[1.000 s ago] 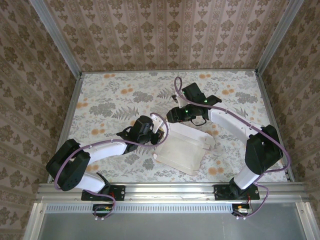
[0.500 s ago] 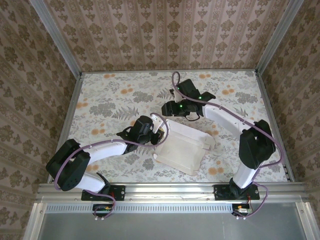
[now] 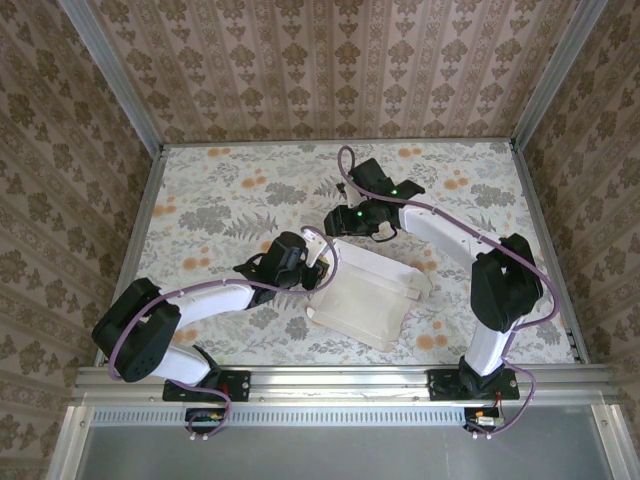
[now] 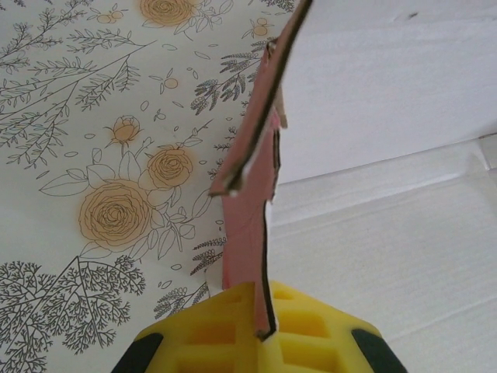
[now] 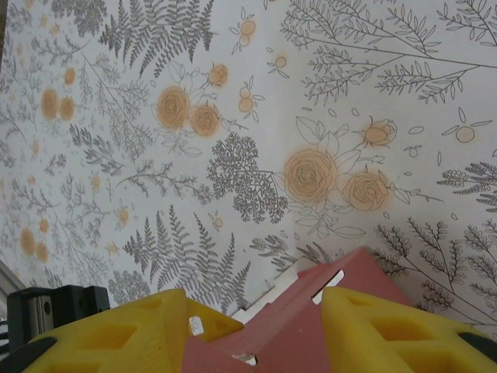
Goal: Fold the paper box
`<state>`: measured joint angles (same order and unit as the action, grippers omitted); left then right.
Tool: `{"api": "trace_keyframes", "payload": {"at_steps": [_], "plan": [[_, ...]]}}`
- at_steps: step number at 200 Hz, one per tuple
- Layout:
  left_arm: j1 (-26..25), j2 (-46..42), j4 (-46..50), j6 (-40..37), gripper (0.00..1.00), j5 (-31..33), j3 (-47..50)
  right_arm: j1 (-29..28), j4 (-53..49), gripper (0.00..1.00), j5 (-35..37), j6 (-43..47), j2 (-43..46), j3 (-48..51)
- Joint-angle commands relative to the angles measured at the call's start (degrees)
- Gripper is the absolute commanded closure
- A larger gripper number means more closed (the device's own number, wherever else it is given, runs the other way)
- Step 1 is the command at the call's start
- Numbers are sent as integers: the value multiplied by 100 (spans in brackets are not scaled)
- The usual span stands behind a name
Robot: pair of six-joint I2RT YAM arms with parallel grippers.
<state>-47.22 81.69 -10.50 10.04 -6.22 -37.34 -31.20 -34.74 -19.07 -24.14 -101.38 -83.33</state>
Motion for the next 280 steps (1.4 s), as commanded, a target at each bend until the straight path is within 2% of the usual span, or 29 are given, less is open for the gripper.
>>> {"api": "trace_keyframes", "payload": {"at_steps": [1, 83, 144, 163, 234, 280], "plan": [[-29, 154, 502, 48, 100, 24, 43, -18, -473, 52, -206, 320, -56, -200], [-25, 154, 539, 50, 100, 54, 39, 0, -965, 56, -542, 874, -125, -438], [-27, 171, 544, 41, 100, 49, 15, 65, -1391, 59, -511, 1258, -169, -619], [-24, 170, 549, 42, 100, 47, 12, 97, -1304, 52, -534, 1141, -154, -623], [-72, 228, 593, 11, 100, 68, -80, 97, -1063, 48, -376, 295, -442, -1008], [-93, 228, 553, 28, 100, 85, -52, 65, -801, 44, -501, 73, -418, -817]]}}
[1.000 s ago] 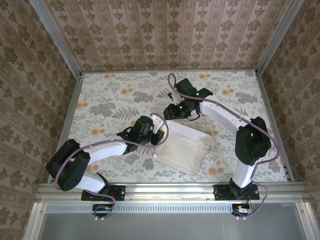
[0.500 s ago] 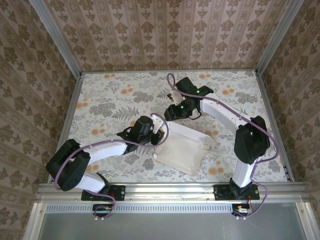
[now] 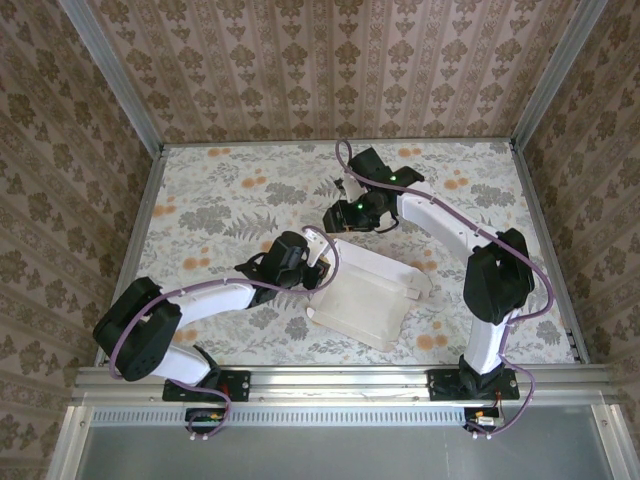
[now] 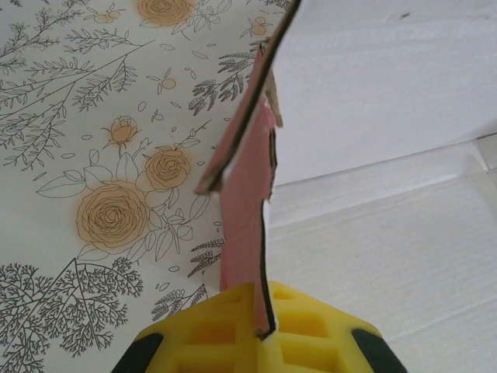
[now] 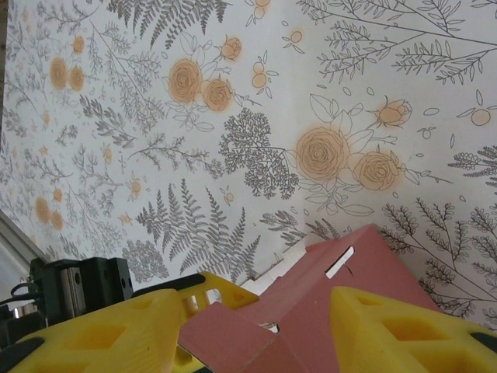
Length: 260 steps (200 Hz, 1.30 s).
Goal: Fold the paper box
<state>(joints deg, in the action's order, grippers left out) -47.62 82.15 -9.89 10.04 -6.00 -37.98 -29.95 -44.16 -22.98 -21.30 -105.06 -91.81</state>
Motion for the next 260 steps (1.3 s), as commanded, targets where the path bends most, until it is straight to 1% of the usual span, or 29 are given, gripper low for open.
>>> {"api": "trace_keyframes", "payload": {"at_steps": [1, 54, 88, 117, 153, 183, 203, 240, 260], "plan": [[-50, 185, 494, 30, 100, 64, 19, -61, 143, 44, -105, -205, -51, 40], [-46, 142, 463, 50, 100, 61, 79, -105, 389, 40, 224, -80, 172, 632], [-46, 139, 496, 58, 100, 69, 72, -124, 401, 37, 139, 74, 196, 721], [-46, 134, 506, 59, 100, 81, 72, -125, 163, 37, -92, 373, 161, 639], [-49, 140, 499, 58, 100, 103, 100, -29, -278, 39, -573, 827, 95, 420], [-47, 152, 485, 73, 100, 114, 115, -7, -736, 42, -633, 1246, -6, 230], [-47, 174, 486, 73, 100, 117, 111, 83, -744, 45, -767, 1265, 1, 235], [-46, 196, 487, 77, 100, 107, 104, 178, -734, 45, -898, 1294, 116, 237], [-63, 221, 471, 77, 100, 73, 80, 222, -435, 46, -870, 1149, 326, 387]]}}
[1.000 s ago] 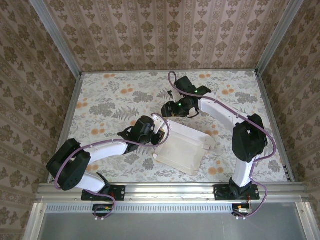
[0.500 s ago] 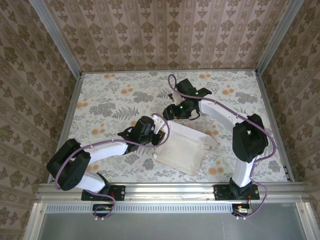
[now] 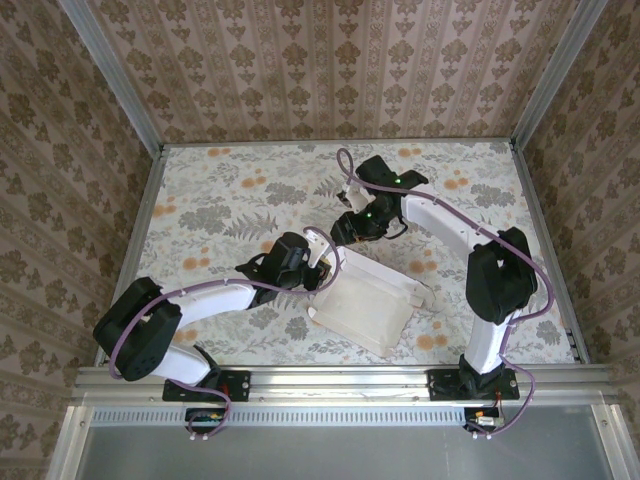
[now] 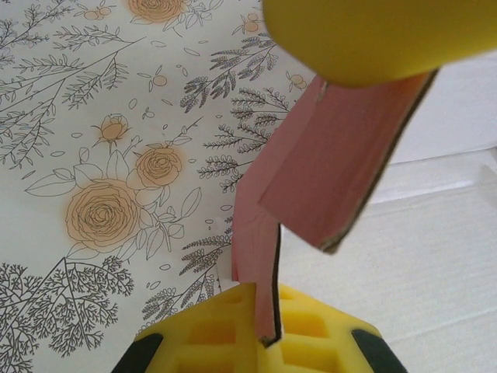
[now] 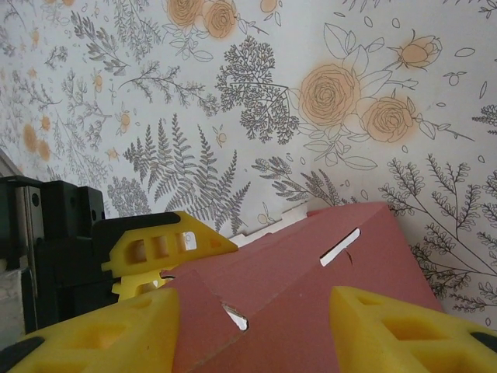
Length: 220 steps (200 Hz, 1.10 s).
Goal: Fold the paper box
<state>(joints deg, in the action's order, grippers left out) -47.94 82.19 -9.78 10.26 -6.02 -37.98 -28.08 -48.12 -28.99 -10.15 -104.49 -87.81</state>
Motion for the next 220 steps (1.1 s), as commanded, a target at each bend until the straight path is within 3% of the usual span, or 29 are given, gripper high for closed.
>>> {"api": "trace_keyframes", "payload": {"at_steps": [1, 81, 220], "plan": [[-31, 217, 460, 55, 100, 75, 80, 37, -35, 46, -276, 28, 283, -6], [-85, 285, 521, 11, 100, 75, -51, 92, -160, 51, -132, 322, 683, 220], [-97, 324, 568, -24, 100, 74, -122, -3, -244, 62, 338, 418, 405, 222]]}}
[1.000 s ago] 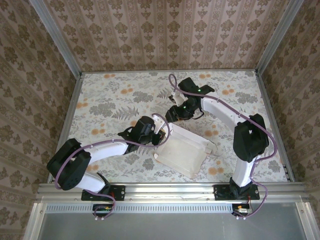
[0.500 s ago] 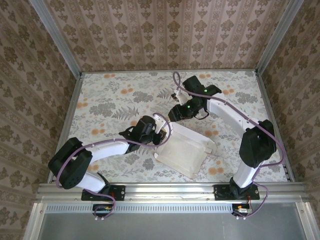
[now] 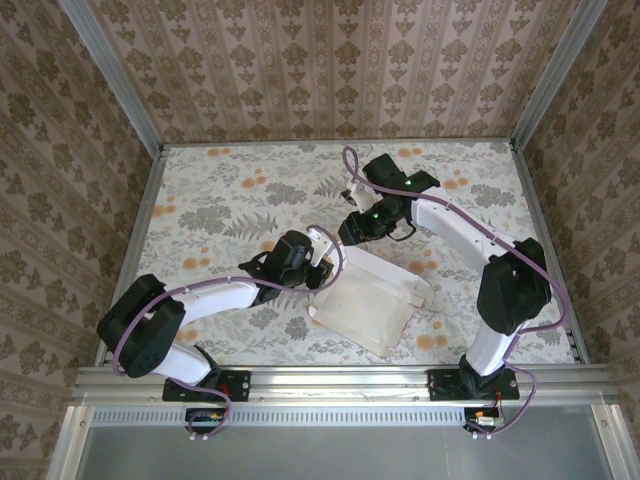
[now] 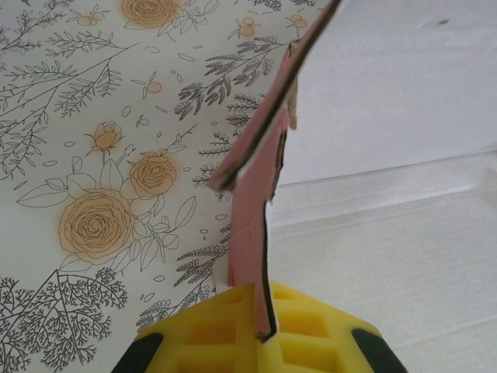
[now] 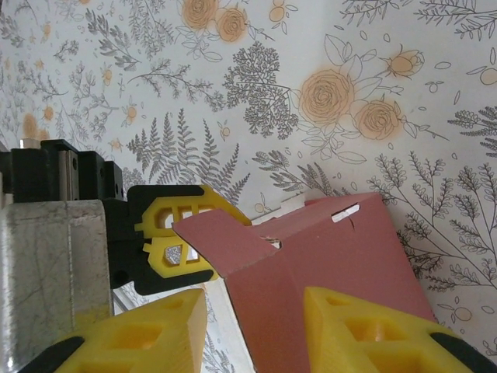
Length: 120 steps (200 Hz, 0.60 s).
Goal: Fold the paper box
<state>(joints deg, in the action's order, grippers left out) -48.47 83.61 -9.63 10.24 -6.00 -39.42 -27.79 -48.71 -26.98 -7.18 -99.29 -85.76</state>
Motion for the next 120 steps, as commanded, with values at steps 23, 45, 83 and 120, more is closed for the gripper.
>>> {"api": "trace_keyframes", "payload": {"at_steps": [23, 45, 83, 120], "plan": [[-48, 186, 552, -31, 100, 71, 22, -18, -180, 65, 141, 125, -157, 2], [-48, 184, 558, -32, 100, 80, 29, 18, -157, 69, 90, 138, -164, -9], [-57, 183, 528, -7, 100, 81, 70, 124, -160, 79, -34, 188, -130, 3], [-57, 184, 506, 4, 100, 82, 101, 212, -138, 81, -138, 195, -126, 15]]}}
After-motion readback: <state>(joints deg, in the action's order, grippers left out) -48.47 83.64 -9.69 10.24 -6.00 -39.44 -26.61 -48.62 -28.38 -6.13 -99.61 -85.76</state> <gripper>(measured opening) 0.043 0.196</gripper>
